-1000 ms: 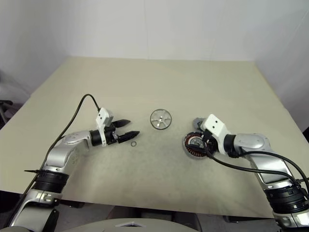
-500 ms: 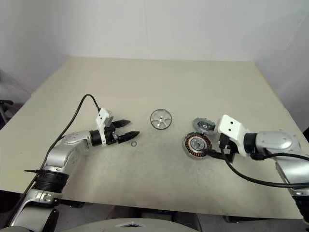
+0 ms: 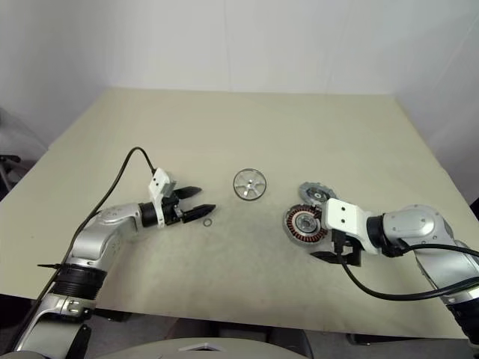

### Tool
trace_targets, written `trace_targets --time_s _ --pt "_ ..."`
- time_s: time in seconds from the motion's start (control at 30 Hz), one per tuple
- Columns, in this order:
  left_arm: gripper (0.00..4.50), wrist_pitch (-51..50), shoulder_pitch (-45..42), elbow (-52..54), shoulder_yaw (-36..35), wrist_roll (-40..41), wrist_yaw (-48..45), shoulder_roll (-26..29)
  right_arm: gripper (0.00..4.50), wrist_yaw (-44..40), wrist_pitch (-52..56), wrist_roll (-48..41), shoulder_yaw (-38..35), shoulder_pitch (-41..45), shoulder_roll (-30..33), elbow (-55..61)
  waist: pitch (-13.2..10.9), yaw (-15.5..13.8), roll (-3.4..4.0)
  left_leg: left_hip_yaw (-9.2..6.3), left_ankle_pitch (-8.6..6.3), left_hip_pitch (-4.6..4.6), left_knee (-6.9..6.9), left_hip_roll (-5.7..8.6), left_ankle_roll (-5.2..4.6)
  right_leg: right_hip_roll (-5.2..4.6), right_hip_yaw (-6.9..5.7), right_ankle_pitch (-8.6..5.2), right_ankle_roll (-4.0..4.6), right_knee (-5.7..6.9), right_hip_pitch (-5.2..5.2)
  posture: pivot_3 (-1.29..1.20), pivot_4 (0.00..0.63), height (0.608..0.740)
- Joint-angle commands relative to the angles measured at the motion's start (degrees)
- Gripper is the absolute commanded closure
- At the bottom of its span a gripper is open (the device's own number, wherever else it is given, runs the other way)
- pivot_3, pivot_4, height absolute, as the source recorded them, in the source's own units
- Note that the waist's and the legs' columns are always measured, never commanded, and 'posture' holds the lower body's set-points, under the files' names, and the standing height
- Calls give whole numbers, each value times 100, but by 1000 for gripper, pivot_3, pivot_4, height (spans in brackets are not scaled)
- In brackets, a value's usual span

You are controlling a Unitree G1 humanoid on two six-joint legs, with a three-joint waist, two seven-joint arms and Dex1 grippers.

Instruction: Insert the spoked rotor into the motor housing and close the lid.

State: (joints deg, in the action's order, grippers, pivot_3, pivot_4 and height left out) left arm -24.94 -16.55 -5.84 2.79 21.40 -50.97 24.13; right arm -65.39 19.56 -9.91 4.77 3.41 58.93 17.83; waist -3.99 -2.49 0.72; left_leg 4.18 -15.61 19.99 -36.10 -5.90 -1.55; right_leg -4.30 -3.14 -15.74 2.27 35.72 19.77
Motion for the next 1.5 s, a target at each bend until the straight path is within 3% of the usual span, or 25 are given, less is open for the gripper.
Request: trace_targets --time_s 0.03,0.6,0.7,0.87,0.9,1.13,1.5 --pt "0 58 23 260 -107 29 30 73 41 -41 -281 126 134 202 -105 -226 0 -5 0 0 0 0 0 0 0 0 0 0 1 1 0 0 0 740" --pt "0 70 114 349 -163 31 160 112 41 -190 -498 346 586 295 -339 -435 1 -8 -1 0 3 -3 -6 0 -4 0 0 5 9 4 -5 0 0 740" --pt "0 83 93 319 -156 21 158 109 643 -203 -471 462 686 373 -338 -508 1 -7 -1 0 3 -3 -6 0 -4 0 0 6 9 4 -5 0 0 740" --pt "0 93 78 302 -160 14 160 114 2323 -186 -353 560 739 567 -397 -539 6 -7 -9 0 4 -1 -5 -1 -3 0 0 5 9 3 -4 0 0 740" --pt "0 93 78 300 -163 13 163 115 2494 -175 -328 586 743 600 -417 -545 10 -1 -17 0 3 -3 -5 -2 -4 1 -1 5 9 3 -4 0 0 740" --pt "0 100 99 297 -181 8 194 116 2513 -146 45 525 715 833 -616 -359 13 26 -22 0 7 -42 -7 -7 -3 2 -1 13 19 7 -43 0 0 740" --pt "0 134 69 247 -166 -4 210 100 2513 180 2099 -341 756 1323 -1375 709 1 -45 4 -1 27 -36 3 -17 15 12 -8 22 34 0 -38 0 0 740"
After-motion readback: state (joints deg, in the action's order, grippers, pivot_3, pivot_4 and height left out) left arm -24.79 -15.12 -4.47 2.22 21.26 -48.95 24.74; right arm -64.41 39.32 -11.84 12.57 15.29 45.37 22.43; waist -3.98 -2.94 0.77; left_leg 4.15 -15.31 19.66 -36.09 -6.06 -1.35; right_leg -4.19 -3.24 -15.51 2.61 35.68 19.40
